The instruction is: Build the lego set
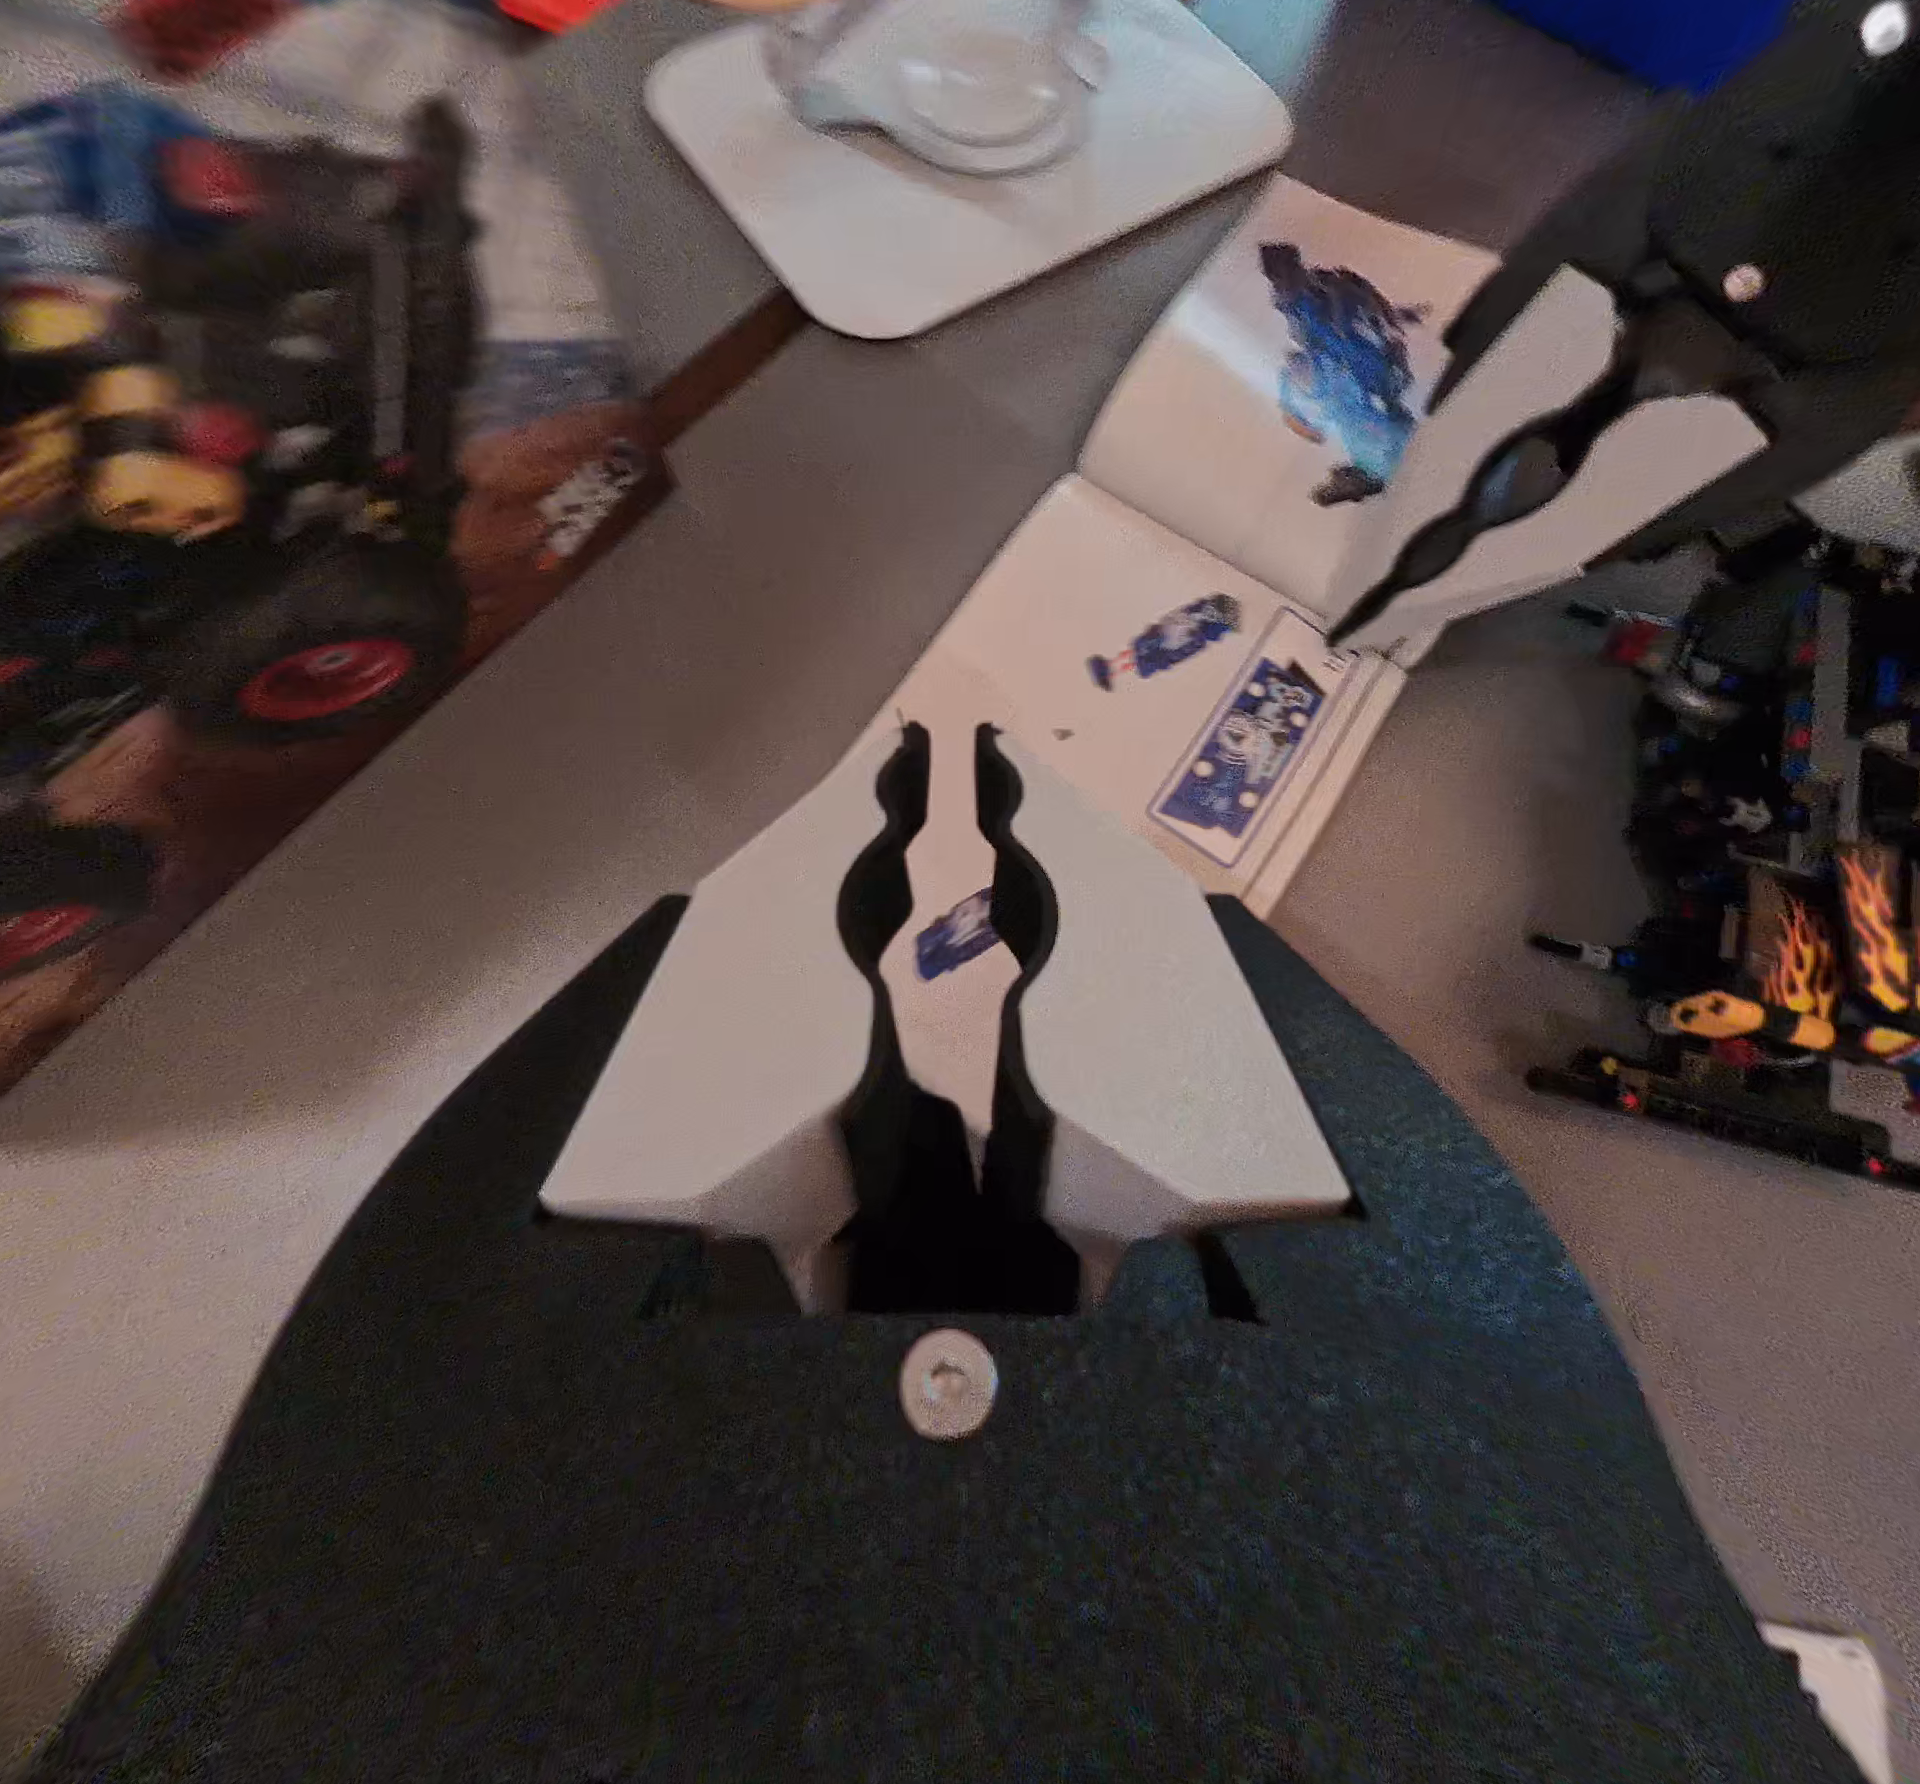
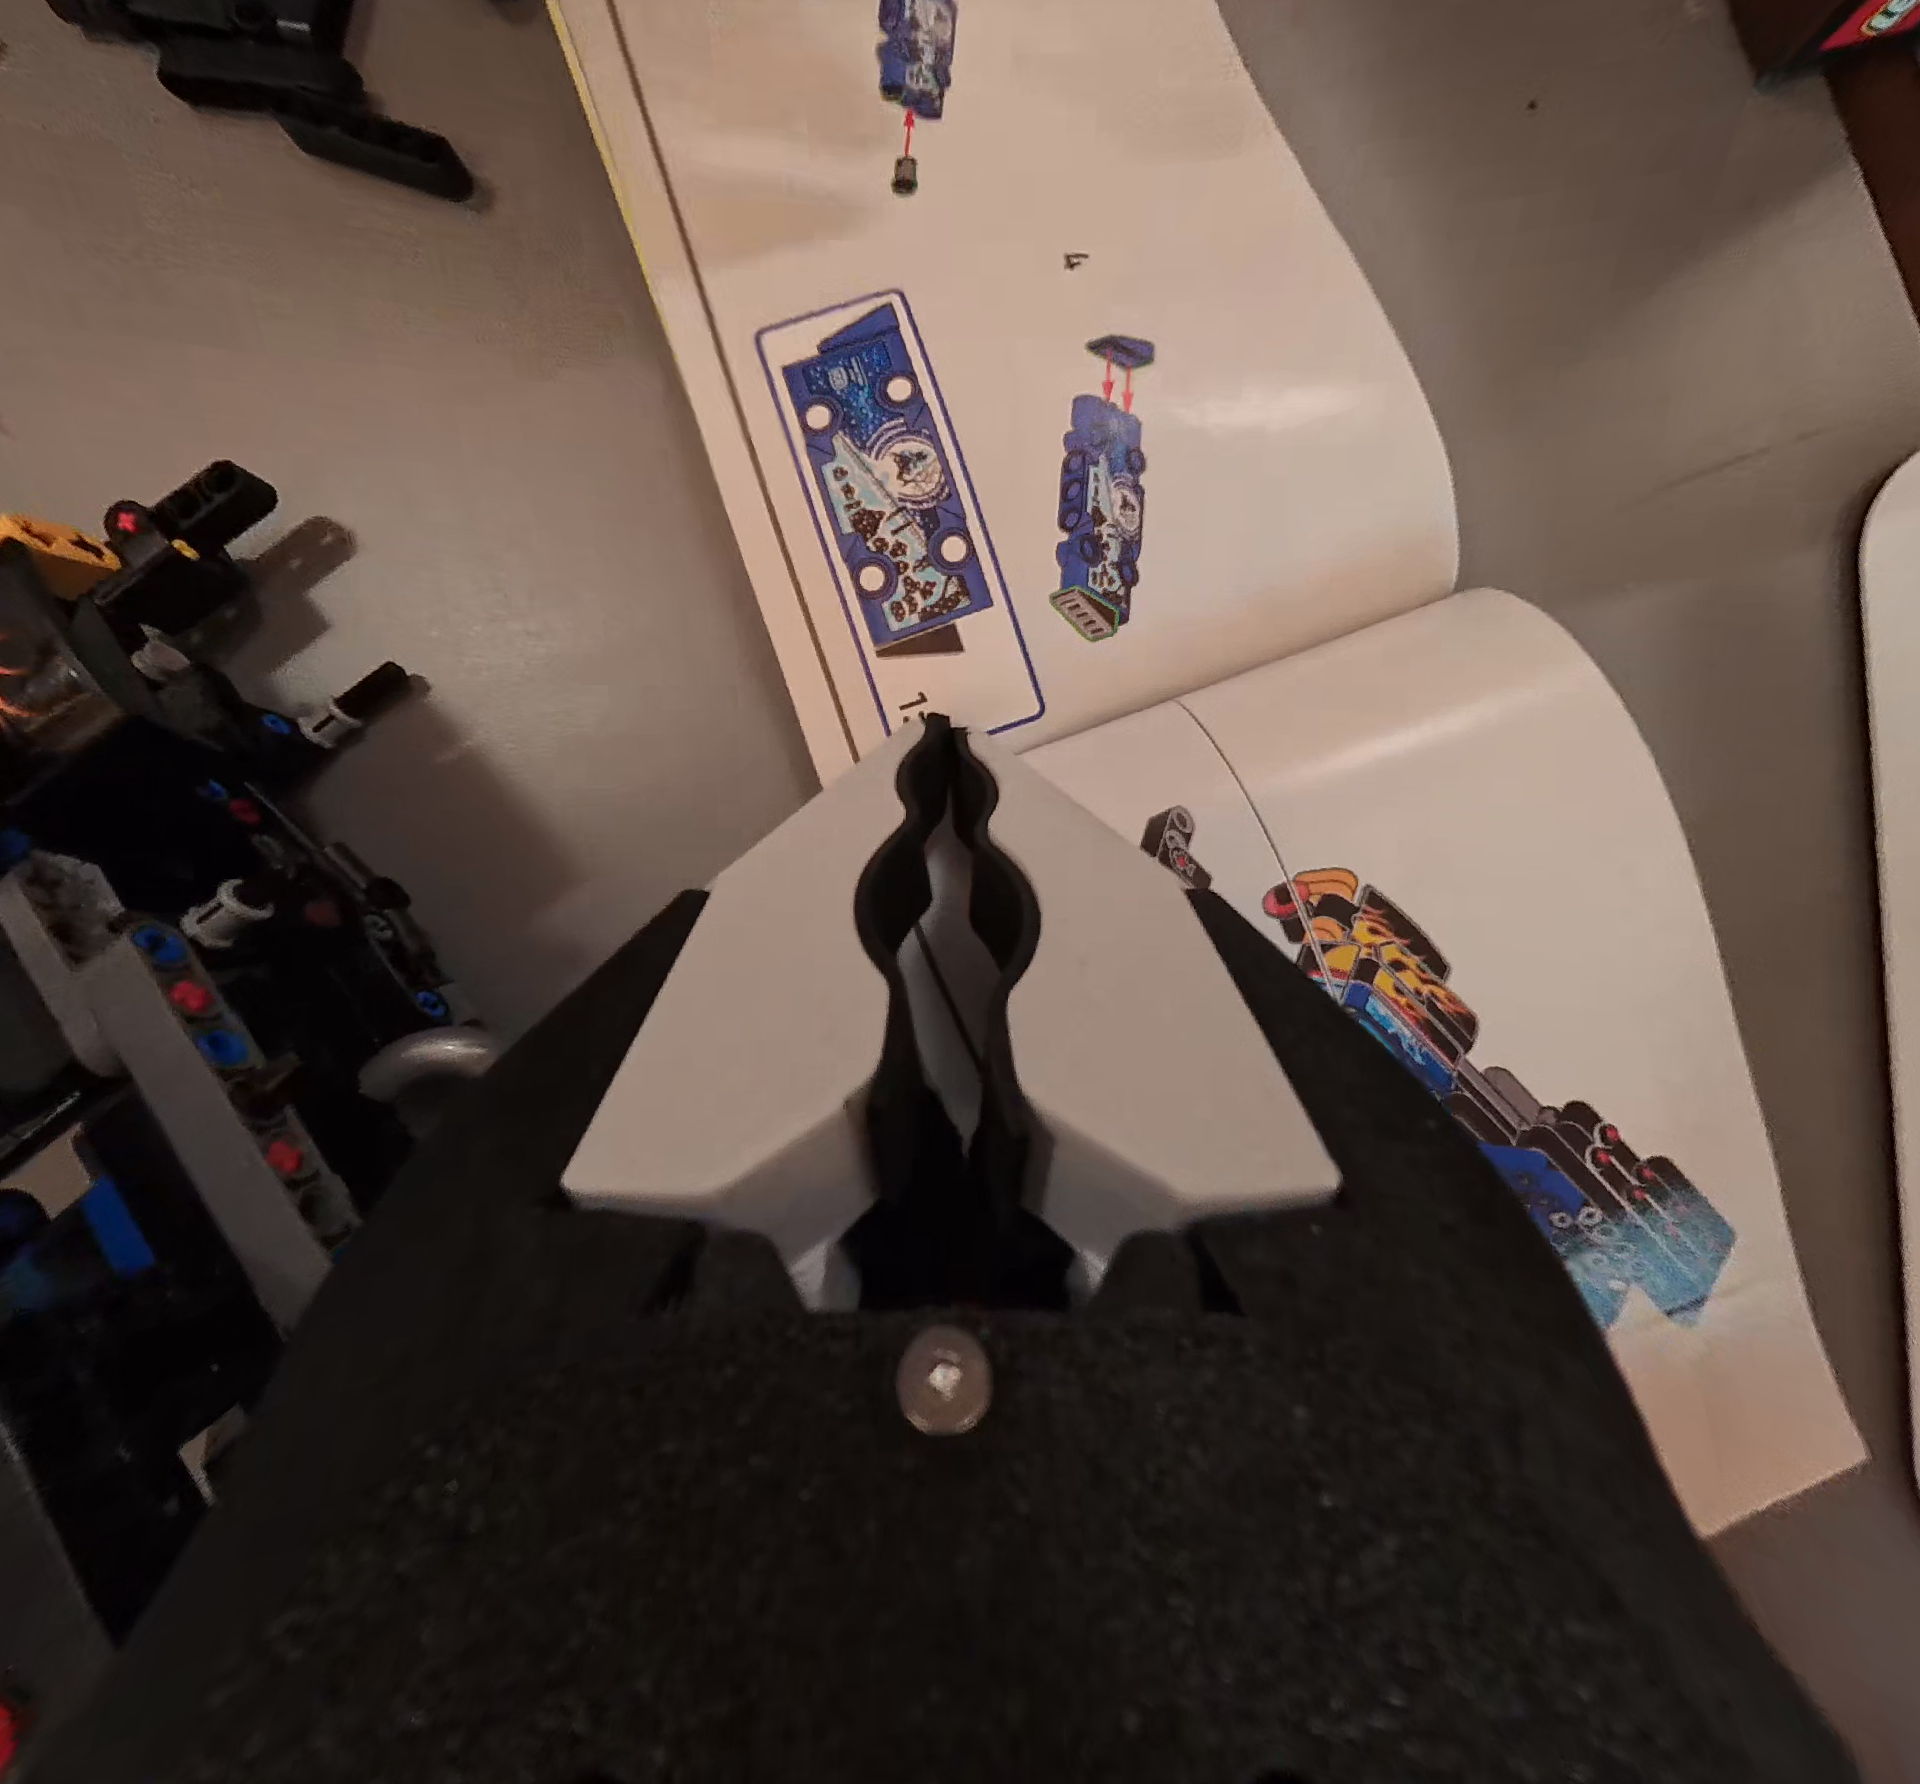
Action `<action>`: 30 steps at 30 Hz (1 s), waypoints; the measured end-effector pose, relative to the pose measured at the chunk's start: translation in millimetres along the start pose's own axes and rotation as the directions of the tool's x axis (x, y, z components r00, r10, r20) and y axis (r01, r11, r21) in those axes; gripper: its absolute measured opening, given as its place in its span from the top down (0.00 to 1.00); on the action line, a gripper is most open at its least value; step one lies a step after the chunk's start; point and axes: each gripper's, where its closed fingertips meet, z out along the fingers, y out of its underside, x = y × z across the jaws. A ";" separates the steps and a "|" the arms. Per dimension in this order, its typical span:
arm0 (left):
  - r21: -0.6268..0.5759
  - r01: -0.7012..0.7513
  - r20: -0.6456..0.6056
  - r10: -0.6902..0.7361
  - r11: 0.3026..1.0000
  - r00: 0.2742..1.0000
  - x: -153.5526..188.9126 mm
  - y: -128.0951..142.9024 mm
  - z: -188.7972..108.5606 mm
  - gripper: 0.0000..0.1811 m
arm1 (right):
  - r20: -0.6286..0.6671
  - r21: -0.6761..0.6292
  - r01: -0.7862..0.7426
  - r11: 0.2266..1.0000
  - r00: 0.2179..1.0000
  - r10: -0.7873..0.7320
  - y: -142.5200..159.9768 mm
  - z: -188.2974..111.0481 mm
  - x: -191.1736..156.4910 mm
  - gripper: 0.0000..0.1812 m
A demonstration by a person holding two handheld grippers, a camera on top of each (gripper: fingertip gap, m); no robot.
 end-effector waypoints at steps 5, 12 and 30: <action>-0.200 -0.126 -0.246 0.075 0.972 0.966 65.4 17.7 88.8 1.00 | 0.011 -0.030 0.026 0.999 1.000 -0.025 0.6 1.6 -0.4 1.00; -0.281 -0.116 -0.290 0.031 0.953 0.957 80.4 32.6 110.4 1.00 | 0.037 -0.007 -0.011 1.000 0.999 0.011 0.5 2.4 -0.8 1.00; -0.039 0.033 -0.218 -0.041 0.999 0.975 80.1 50.3 -52.3 0.91 | 0.096 0.232 -0.250 0.940 0.968 0.233 -35.0 -51.0 7.1 0.99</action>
